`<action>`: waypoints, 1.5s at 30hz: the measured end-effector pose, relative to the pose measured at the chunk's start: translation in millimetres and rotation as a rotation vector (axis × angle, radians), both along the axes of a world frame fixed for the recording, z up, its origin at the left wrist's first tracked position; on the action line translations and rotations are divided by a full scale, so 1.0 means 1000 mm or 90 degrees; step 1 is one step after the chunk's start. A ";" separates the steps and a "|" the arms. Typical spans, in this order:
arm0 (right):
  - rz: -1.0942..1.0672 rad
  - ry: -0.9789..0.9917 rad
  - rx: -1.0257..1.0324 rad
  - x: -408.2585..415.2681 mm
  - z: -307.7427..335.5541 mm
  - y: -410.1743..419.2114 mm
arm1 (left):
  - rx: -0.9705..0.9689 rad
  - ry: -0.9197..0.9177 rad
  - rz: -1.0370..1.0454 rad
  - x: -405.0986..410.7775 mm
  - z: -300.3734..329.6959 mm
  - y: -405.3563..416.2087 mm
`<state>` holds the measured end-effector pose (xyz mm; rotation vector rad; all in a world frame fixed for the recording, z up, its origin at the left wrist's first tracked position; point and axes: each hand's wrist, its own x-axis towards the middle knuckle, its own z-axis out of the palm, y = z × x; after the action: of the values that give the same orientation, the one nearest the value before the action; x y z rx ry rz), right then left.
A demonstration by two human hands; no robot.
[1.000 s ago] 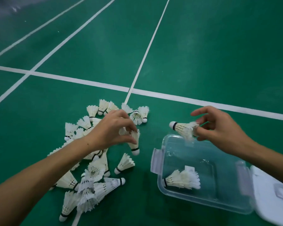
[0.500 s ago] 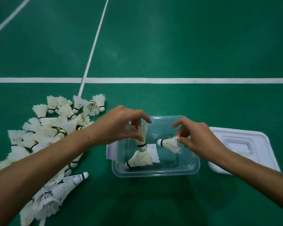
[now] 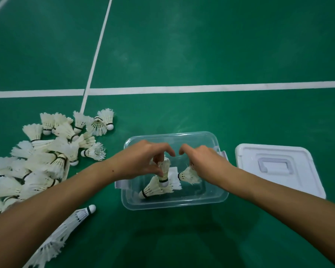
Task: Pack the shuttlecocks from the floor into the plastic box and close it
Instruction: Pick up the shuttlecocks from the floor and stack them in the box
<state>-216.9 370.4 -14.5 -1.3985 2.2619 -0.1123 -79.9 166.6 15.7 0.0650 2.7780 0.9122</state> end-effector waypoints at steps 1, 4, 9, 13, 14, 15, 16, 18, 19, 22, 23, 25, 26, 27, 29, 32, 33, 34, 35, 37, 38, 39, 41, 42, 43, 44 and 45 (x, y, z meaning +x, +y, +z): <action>-0.005 -0.013 0.002 -0.002 -0.003 -0.004 | 0.002 -0.002 0.003 0.001 0.001 -0.001; -0.032 -0.081 0.000 -0.005 -0.016 -0.016 | 0.006 -0.002 0.010 0.002 0.002 -0.003; -0.105 -0.199 0.006 0.006 -0.040 -0.022 | 0.017 -0.003 0.008 0.006 -0.001 -0.004; -0.150 -0.221 0.017 0.012 -0.053 -0.021 | 0.005 -0.022 0.004 0.008 -0.006 -0.002; -0.159 -0.218 0.017 0.012 -0.055 -0.022 | 0.002 -0.029 0.003 0.007 -0.007 -0.001; -0.169 -0.212 0.016 0.011 -0.057 -0.023 | -0.002 -0.038 0.004 0.006 -0.008 0.001; -0.180 -0.203 0.013 0.011 -0.058 -0.023 | -0.006 -0.052 0.008 0.005 -0.010 0.003; -0.187 -0.182 0.009 0.011 -0.059 -0.024 | -0.005 -0.079 0.020 0.002 -0.013 0.008; -0.187 -0.174 0.008 0.012 -0.058 -0.023 | 0.002 -0.088 0.029 0.001 -0.014 0.009; -0.184 -0.165 0.017 0.011 -0.050 -0.021 | 0.017 -0.093 0.050 -0.002 -0.017 0.011; -0.181 -0.158 0.022 0.010 -0.045 -0.020 | 0.018 -0.092 0.051 -0.003 -0.016 0.012; -0.167 -0.134 0.027 0.007 -0.035 -0.017 | 0.017 -0.083 0.047 -0.005 -0.015 0.011; -0.162 -0.123 0.016 0.006 -0.028 -0.014 | 0.015 -0.077 0.044 -0.005 -0.013 0.010; -0.164 -0.127 -0.008 0.005 -0.019 -0.011 | 0.014 -0.068 0.043 -0.006 -0.011 0.010; -0.189 -0.203 -0.097 0.003 0.001 -0.004 | 0.022 -0.037 0.048 -0.006 -0.008 0.009; -0.217 -0.393 -0.232 0.008 0.026 0.006 | 0.051 0.015 0.058 -0.010 0.002 0.010; -0.224 -0.423 -0.258 0.010 0.029 0.007 | 0.067 0.029 0.063 -0.013 0.005 0.011; -0.234 -0.440 -0.280 0.012 0.029 0.008 | 0.085 0.042 0.071 -0.015 0.008 0.012; -0.246 -0.446 -0.298 0.013 0.028 0.008 | 0.103 0.052 0.080 -0.018 0.010 0.013; -0.245 -0.418 -0.315 0.012 0.029 0.010 | 0.131 0.072 0.084 -0.022 0.012 0.016; -0.233 -0.390 -0.310 0.010 0.030 0.011 | 0.139 0.090 0.079 -0.024 0.012 0.018; -0.221 -0.367 -0.303 0.008 0.033 0.014 | 0.147 0.112 0.073 -0.025 0.012 0.019; -0.205 -0.328 -0.293 0.004 0.037 0.021 | 0.167 0.154 0.070 -0.028 0.011 0.020; -0.196 -0.306 -0.291 0.003 0.038 0.024 | 0.173 0.174 0.072 -0.028 0.010 0.019; -0.185 -0.285 -0.289 0.001 0.038 0.028 | 0.174 0.192 0.076 -0.028 0.010 0.018; -0.175 -0.266 -0.288 -0.001 0.038 0.033 | 0.172 0.208 0.083 -0.028 0.010 0.016; -0.166 -0.246 -0.285 -0.002 0.038 0.038 | 0.167 0.219 0.091 -0.027 0.009 0.014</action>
<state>-219.2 408.3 23.3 -1.1419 2.1463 -0.9394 -106.8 180.3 24.8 0.0715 2.9813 1.4202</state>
